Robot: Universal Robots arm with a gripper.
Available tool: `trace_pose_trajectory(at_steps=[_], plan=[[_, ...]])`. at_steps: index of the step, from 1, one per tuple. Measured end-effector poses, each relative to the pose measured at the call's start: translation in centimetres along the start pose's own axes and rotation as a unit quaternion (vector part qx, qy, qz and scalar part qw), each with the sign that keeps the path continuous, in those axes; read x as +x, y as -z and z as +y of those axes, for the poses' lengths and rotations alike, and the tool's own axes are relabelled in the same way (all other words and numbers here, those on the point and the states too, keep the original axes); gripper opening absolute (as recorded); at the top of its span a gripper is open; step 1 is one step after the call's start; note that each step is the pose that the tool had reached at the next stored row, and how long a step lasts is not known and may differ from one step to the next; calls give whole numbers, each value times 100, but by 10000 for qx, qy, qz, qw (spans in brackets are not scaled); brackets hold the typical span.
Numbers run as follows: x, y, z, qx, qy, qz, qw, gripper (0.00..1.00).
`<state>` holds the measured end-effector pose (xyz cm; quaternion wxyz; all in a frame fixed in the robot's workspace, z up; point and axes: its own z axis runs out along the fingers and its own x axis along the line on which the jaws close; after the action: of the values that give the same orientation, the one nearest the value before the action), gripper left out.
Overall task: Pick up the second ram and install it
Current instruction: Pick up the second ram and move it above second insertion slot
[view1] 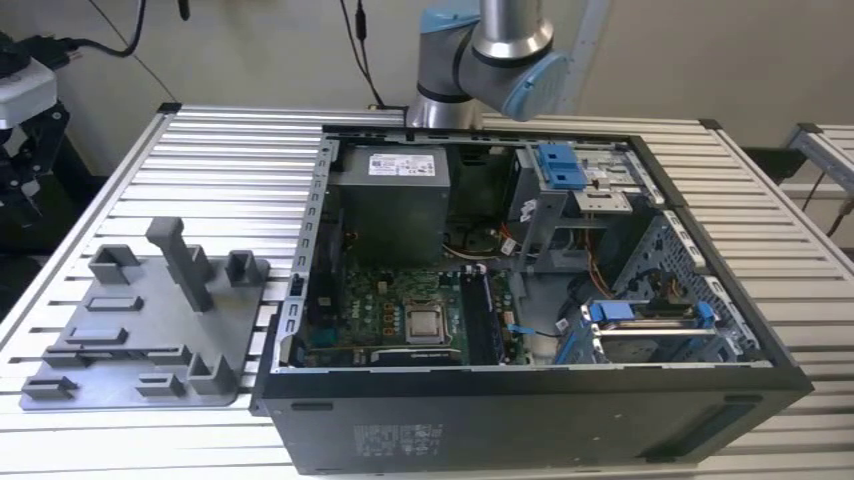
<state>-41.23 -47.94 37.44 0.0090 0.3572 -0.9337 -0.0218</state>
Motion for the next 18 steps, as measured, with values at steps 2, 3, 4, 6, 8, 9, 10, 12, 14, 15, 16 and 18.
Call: trace_pose_trajectory(at_steps=[2,3,4,6,8,9,10,12,14,15,16,18], plan=[[0,-2,1,5,188,8,9998,11],[0,-2,0,9,280,12,9996,11],[0,-3,0,13,371,17,9993,11],[0,-4,0,24,550,24,9985,11],[0,-6,0,37,731,33,9973,11],[0,-6,0,43,819,38,9966,11],[0,-7,0,49,909,43,9958,11],[0,-9,0,61,1084,53,9941,11],[0,-11,0,70,1266,68,9919,11],[0,-13,0,73,1343,75,9909,11],[0,-14,0,77,1429,83,9897,11],[0,-17,0,84,1609,97,9869,11]])
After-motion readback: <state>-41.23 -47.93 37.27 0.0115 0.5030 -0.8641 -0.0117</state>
